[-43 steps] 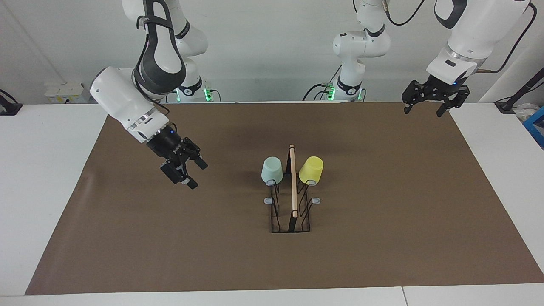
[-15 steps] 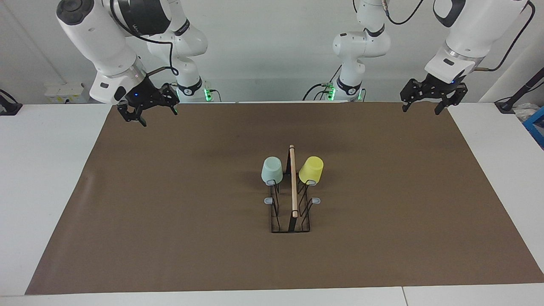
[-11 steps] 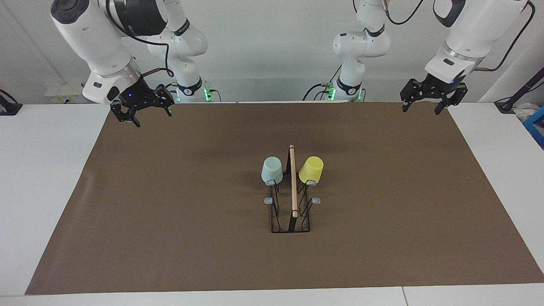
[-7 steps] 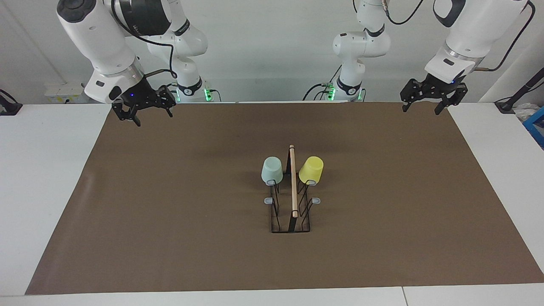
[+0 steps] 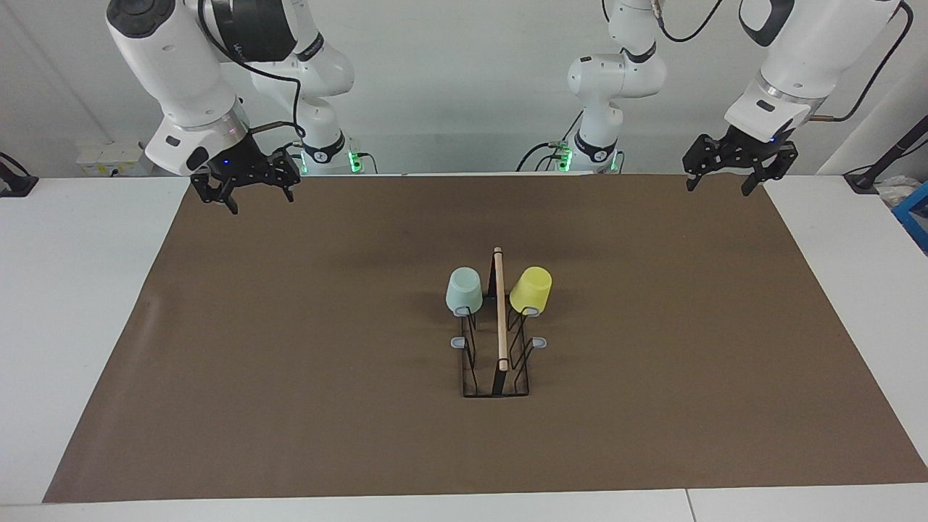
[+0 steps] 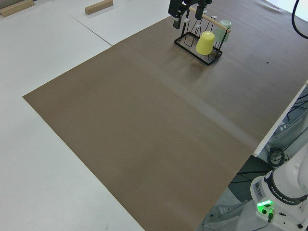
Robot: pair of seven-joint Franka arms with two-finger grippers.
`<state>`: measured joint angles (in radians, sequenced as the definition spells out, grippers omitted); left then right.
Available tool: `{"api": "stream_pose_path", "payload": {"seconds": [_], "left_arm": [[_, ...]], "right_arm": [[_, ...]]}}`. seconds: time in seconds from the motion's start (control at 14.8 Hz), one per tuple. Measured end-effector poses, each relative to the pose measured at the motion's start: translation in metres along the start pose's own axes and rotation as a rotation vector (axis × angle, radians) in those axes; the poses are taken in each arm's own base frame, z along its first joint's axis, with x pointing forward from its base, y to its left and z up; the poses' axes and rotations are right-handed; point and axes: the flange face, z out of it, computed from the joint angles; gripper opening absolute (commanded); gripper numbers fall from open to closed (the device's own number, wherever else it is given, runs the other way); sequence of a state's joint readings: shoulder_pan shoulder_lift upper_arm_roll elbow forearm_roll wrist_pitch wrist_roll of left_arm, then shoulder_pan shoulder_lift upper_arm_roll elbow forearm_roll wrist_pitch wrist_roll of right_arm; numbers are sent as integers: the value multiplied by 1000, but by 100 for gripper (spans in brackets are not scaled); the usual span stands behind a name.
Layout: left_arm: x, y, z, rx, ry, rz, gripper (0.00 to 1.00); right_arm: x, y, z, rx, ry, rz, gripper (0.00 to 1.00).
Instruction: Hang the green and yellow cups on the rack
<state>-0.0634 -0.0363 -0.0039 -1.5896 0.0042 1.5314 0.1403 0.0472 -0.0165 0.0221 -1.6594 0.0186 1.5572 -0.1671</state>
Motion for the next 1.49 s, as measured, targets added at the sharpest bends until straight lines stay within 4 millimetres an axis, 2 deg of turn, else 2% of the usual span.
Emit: {"api": "stream_pose_path", "payload": {"seconds": [1.49], "left_arm": [[0, 0, 0, 0, 0, 0, 100]], "right_arm": [[0, 3, 0, 0, 0, 73, 100]]}}
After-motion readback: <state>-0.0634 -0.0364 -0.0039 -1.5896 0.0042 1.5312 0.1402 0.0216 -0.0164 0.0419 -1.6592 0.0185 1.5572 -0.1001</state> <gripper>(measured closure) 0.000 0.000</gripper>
